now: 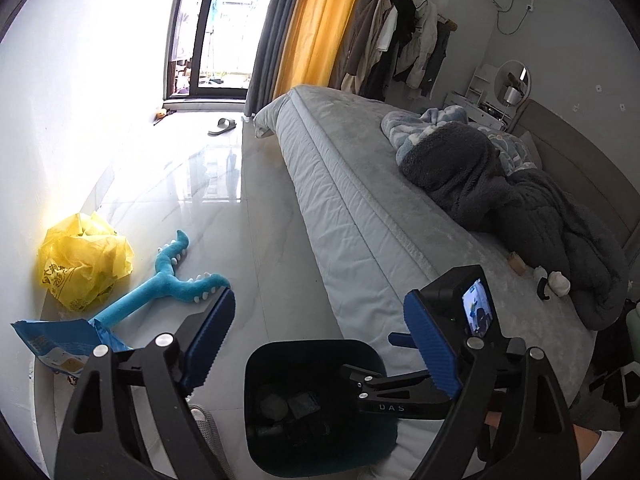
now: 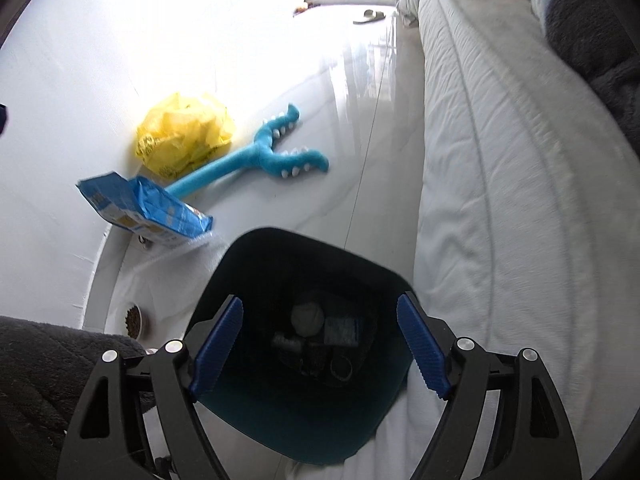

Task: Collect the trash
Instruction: 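Swing both tools back toward the remaining trash on the bed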

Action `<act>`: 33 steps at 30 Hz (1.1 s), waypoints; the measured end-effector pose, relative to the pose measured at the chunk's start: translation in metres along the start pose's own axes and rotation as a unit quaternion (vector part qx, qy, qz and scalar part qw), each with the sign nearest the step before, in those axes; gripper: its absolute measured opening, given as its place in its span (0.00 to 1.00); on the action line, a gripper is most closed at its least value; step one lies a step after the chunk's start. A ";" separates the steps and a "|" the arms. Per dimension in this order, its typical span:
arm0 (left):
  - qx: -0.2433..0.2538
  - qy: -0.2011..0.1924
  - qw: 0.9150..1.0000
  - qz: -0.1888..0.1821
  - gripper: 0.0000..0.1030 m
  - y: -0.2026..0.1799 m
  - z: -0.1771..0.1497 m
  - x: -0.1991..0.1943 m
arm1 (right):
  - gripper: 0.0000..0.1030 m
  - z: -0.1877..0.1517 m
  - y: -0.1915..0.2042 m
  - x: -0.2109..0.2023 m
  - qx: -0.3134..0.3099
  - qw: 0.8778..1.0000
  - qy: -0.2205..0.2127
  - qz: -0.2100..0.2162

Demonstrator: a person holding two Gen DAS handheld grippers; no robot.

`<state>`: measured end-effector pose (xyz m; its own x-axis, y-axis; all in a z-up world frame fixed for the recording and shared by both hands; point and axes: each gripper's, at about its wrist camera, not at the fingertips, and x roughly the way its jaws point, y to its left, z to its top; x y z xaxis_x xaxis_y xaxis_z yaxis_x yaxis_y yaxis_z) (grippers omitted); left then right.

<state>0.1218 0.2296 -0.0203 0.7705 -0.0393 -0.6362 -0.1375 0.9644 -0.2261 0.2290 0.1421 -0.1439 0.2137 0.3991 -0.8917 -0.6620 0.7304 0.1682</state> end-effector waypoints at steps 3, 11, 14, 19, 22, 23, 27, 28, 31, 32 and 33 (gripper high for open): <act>0.014 -0.008 1.000 0.001 0.90 -0.015 0.003 0.002 | 0.78 0.001 -0.011 -0.021 0.003 1.000 -0.028 0.004; 0.029 -0.025 0.999 -0.028 0.92 -0.056 0.011 0.004 | 0.80 -0.003 -0.045 -0.078 0.010 0.994 -0.109 -0.010; 0.049 -0.034 0.998 -0.035 0.93 -0.076 0.013 0.004 | 0.81 -0.004 -0.059 -0.097 0.017 0.990 -0.139 -0.017; 0.072 -0.039 0.995 -0.051 0.93 -0.102 0.014 0.010 | 0.82 -0.008 -0.089 -0.124 0.028 0.984 -0.172 -0.041; 0.076 -0.037 0.995 -0.059 0.93 -0.116 0.014 0.018 | 0.82 -0.014 -0.110 -0.140 0.034 0.980 -0.189 -0.059; 0.077 -0.038 0.994 -0.061 0.93 -0.119 0.013 0.019 | 0.82 -0.017 -0.116 -0.144 0.036 0.978 -0.193 -0.067; 0.081 -0.040 0.993 -0.076 0.93 -0.134 0.015 0.025 | 0.82 -0.031 -0.143 -0.154 0.045 0.975 -0.198 -0.093; 0.083 -0.043 0.992 -0.080 0.93 -0.139 0.017 0.026 | 0.82 -0.034 -0.150 -0.155 0.048 0.974 -0.200 -0.099; 0.081 -0.046 0.991 -0.091 0.93 -0.149 0.018 0.033 | 0.82 -0.046 -0.173 -0.162 0.064 0.970 -0.206 -0.117; 0.077 -0.045 0.992 -0.094 0.93 -0.152 0.018 0.036 | 0.82 -0.050 -0.180 -0.164 0.067 0.969 -0.204 -0.126; 0.073 -0.042 0.992 -0.097 0.93 -0.155 0.018 0.040 | 0.82 -0.052 -0.184 -0.165 0.067 0.968 -0.203 -0.130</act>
<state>0.1849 0.0828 0.0025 0.8237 -0.2121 -0.5258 0.1054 0.9685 -0.2256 0.2782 -0.0876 -0.0497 0.6439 0.3578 -0.6763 -0.4550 0.8897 0.0376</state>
